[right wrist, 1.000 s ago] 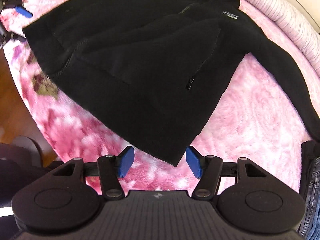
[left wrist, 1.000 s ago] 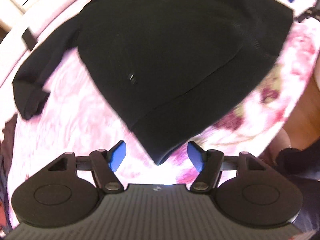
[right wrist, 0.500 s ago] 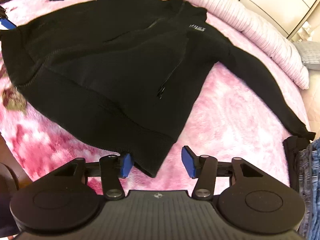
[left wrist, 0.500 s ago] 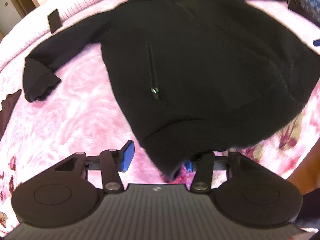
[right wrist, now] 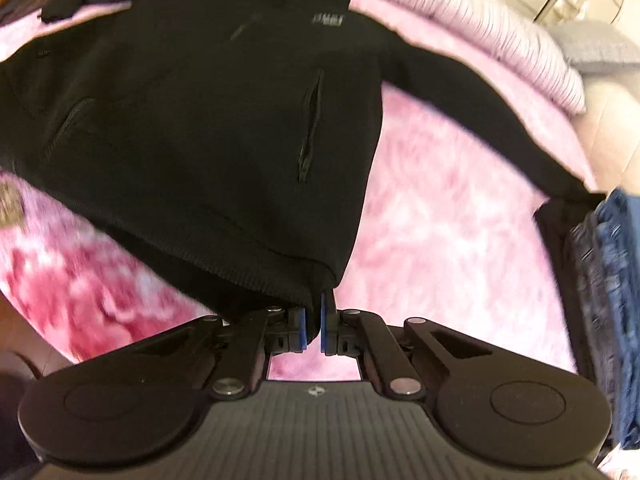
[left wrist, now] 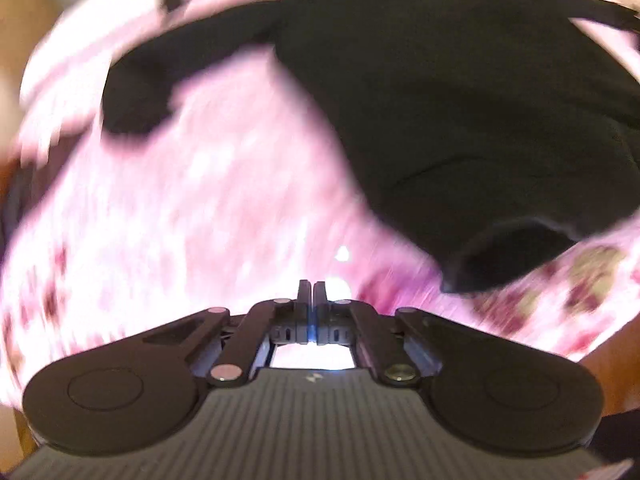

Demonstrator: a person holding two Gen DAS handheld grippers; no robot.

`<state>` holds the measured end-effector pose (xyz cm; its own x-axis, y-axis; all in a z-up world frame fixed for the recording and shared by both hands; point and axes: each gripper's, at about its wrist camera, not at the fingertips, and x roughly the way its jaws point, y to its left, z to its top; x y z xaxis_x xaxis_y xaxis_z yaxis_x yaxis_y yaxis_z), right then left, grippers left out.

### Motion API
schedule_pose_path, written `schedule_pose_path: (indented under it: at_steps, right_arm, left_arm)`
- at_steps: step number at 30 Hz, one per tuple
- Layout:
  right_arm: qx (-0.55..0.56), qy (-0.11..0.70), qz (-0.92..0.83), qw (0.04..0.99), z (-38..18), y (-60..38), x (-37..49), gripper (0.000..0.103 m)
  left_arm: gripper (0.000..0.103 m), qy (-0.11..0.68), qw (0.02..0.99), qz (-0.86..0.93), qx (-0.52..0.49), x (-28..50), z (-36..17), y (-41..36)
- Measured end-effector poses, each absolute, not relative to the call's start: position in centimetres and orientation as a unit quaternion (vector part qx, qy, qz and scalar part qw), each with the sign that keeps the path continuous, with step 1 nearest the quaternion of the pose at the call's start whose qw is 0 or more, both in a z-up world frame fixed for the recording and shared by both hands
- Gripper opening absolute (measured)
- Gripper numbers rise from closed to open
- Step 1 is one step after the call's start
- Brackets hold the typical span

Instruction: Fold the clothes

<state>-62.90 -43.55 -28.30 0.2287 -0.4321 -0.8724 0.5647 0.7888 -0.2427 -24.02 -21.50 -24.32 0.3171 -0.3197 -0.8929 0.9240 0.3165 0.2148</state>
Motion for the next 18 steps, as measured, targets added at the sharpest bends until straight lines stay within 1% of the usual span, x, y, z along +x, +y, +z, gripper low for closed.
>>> schedule_pose_path:
  at_steps: [1,5,7,8,9,12,14,15,16,17,18]
  right_arm:
    - [0.064,0.533,-0.317,0.782,-28.4,-43.6,-62.7,0.002]
    - [0.061,0.541,-0.303,0.782,-28.6,-43.7,-62.4,0.005]
    - [0.058,0.551,-0.298,0.777,-28.8,-43.5,-63.0,0.002]
    - [0.057,0.557,-0.296,0.774,-28.9,-43.4,-63.3,0.001]
    - [0.057,0.562,-0.293,0.772,-29.0,-43.2,-63.6,0.0]
    - [0.059,0.568,-0.285,0.77,-29.0,-42.9,-63.9,0.0]
    - [0.059,0.563,-0.285,0.774,-28.6,-43.0,-63.7,0.0]
    - [0.055,0.559,-0.287,0.776,-28.3,-42.9,-63.6,0.001]
    - [0.054,0.555,-0.288,0.779,-28.0,-42.5,-63.6,0.024]
    - [0.054,0.55,-0.289,0.782,-27.8,-42.1,-63.7,0.033]
    - [0.054,0.548,-0.29,0.783,-27.9,-42.2,-63.7,0.046]
  left_arm:
    - [0.0,0.403,0.712,-0.425,0.388,-23.7,-25.0,-21.0]
    - [0.0,0.394,0.705,-0.443,0.388,-24.5,-24.2,-20.7]
    - [0.01,0.394,0.702,-0.46,0.375,-25.2,-23.5,-20.7]
    - [0.013,0.39,0.699,-0.469,0.372,-25.6,-23.2,-20.9]
    - [0.018,0.386,0.697,-0.476,0.373,-26.0,-23.1,-21.2]
    - [0.019,0.386,0.695,-0.48,0.37,-26.2,-23.3,-22.3]
    - [0.023,0.406,0.698,-0.476,0.349,-25.8,-23.5,-22.5]
    - [0.028,0.423,0.7,-0.471,0.33,-25.2,-23.7,-22.5]
    - [0.031,0.441,0.702,-0.466,0.308,-24.6,-24.0,-22.6]
    - [0.032,0.457,0.704,-0.462,0.285,-23.9,-24.1,-22.5]
    - [0.032,0.464,0.709,-0.457,0.27,-23.5,-23.9,-22.4]
